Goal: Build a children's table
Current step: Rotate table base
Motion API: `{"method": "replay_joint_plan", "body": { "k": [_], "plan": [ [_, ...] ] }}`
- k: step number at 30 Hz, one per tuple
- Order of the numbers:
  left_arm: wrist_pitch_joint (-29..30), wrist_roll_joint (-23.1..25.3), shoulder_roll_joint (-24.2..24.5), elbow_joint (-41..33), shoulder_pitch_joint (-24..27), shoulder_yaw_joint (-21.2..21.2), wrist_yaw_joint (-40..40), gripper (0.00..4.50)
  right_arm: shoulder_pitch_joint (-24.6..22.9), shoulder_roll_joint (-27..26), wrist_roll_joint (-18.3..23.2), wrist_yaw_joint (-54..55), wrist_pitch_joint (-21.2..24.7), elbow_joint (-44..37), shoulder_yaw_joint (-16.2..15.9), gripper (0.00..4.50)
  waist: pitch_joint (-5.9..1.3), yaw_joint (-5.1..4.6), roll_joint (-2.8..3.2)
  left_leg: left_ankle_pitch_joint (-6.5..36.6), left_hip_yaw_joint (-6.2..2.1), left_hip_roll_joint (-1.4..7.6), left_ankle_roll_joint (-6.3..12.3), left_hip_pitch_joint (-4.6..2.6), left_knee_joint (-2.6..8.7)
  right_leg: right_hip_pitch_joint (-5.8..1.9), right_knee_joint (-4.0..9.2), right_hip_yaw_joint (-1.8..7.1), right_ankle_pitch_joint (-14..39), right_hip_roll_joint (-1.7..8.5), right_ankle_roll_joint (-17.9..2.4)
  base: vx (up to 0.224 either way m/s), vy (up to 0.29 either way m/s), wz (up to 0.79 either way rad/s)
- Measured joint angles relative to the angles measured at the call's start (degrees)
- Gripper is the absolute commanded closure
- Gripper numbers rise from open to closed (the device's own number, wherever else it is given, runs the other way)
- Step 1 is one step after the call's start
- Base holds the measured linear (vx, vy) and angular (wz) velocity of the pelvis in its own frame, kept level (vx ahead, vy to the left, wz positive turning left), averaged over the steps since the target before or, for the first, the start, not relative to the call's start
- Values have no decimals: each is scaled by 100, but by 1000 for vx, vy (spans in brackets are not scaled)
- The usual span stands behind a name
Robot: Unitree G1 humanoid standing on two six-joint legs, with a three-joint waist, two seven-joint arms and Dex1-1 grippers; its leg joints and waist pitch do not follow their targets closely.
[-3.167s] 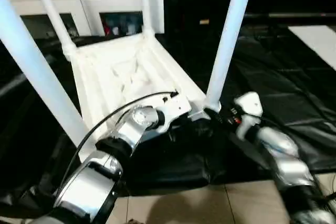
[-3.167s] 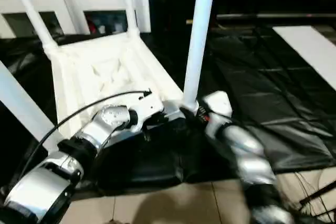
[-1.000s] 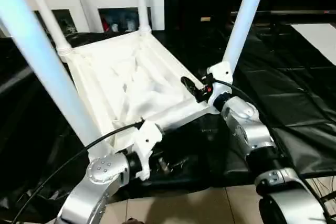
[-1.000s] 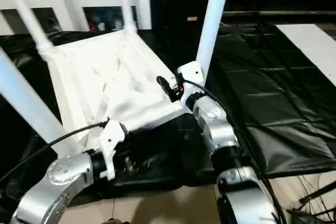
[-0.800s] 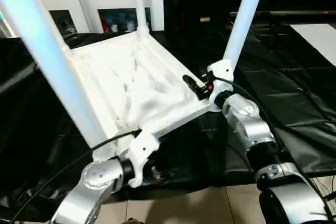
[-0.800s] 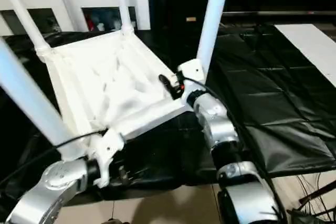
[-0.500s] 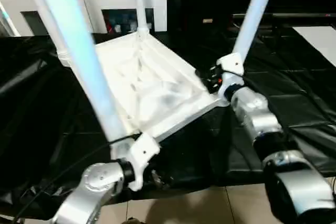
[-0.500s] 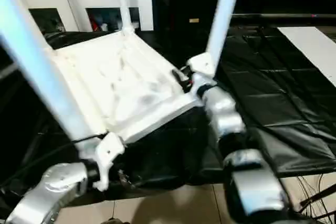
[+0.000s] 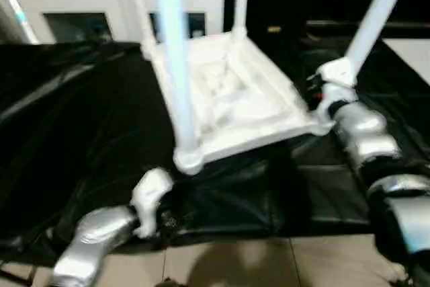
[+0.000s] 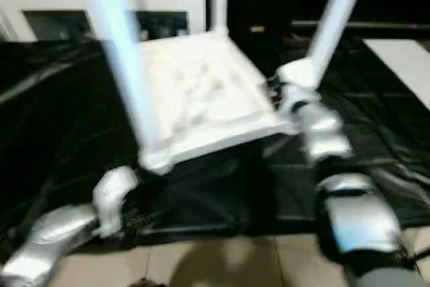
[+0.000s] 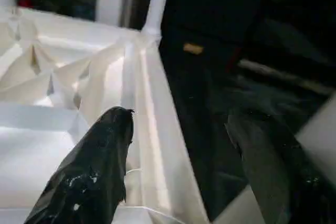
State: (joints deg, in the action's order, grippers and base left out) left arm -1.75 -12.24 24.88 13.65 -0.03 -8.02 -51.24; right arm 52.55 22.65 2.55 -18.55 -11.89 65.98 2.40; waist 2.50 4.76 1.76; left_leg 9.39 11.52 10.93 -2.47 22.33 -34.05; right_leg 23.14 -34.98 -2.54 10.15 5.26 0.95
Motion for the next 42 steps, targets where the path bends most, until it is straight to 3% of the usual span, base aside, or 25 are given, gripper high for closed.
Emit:
{"method": "replay_joint_plan", "body": {
  "k": [3, 6, 10, 13, 17, 21, 25, 31, 35, 42],
  "plan": [
    [-62, -67, 184, -90, 130, 86, -229, 2, 0, -110, 2, -203, -141, 37, 1, 129, -7, -140, -11, 0, -15, 2, -2, -19, 0, 3, -1, -7, 1, -6, 1, 0, 0, 0],
    [-28, -179, 198, -114, 162, 137, -369, 2, -2, -243, -2, -323, -233, 133, -16, 129, -6, -195, -9, 1, -11, 2, -2, -12, 0, 21, -2, -5, -13, -6, -23, 0, 0, 0],
    [390, -720, 332, -459, 256, 396, -602, 2, -7, -330, 12, -514, -386, 142, -6, 129, -2, -162, -15, 2, -6, 7, -2, -5, 1, 31, -5, -6, -9, -8, -30, 0, 0, 0],
    [672, -1282, 443, -760, 149, 910, -605, 2, -149, -408, 21, -740, -444, 67, -8, 129, -2, -120, -16, 2, -3, 8, -2, -8, 1, 29, -10, -5, -8, -9, -32, 0, 0, 0],
    [1023, -1783, 605, -1145, -76, 1429, -518, 2, -651, -591, 15, -1152, -341, -183, -129, 129, -3, -82, -18, 2, 1, 5, -2, -10, -7, 23, -11, 6, -8, -7, -32, 0, 0, 0],
    [1527, -2178, 487, -1826, -272, 1484, -141, 2, -1246, -651, 7, -1190, -323, -498, -233, 129, 5, -25, -47, 2, 2, 4, -2, -8, -9, 22, -9, 10, -9, -7, -33, 0, 0, 0],
    [1664, -2153, 378, -2069, -541, 1389, 102, 2, -1519, -741, 11, -1189, -276, -746, -229, 129, 6, -41, -43, 2, 2, 4, -3, -18, -9, 23, -18, 13, -8, -8, -31, 0, 0, 0],
    [1844, -2005, 32, -1948, -1254, 1065, 346, 2, -1914, -753, 26, -914, 159, -1329, -154, 129, 5, -39, -45, 1, -1, 4, -3, -20, -9, 21, -17, 14, -7, -10, -30, 0, 0, 0],
    [1876, -1903, -284, -1515, -1836, 879, 417, 2, -1956, -740, 10, -568, 275, -1377, -77, 129, 6, -31, -42, 1, 0, -2, -3, -21, -9, 17, -15, 22, -8, -9, -31, 0, 0, 0],
    [1683, -1494, -486, -727, -2359, 594, 416, 2, -2139, -684, -69, -400, 605, -1449, -65, 129, 9, -47, -34, 2, -1, -2, -3, -18, -6, 18, -10, 18, -8, -9, -30, 0, 0, 0]
  ]
}}
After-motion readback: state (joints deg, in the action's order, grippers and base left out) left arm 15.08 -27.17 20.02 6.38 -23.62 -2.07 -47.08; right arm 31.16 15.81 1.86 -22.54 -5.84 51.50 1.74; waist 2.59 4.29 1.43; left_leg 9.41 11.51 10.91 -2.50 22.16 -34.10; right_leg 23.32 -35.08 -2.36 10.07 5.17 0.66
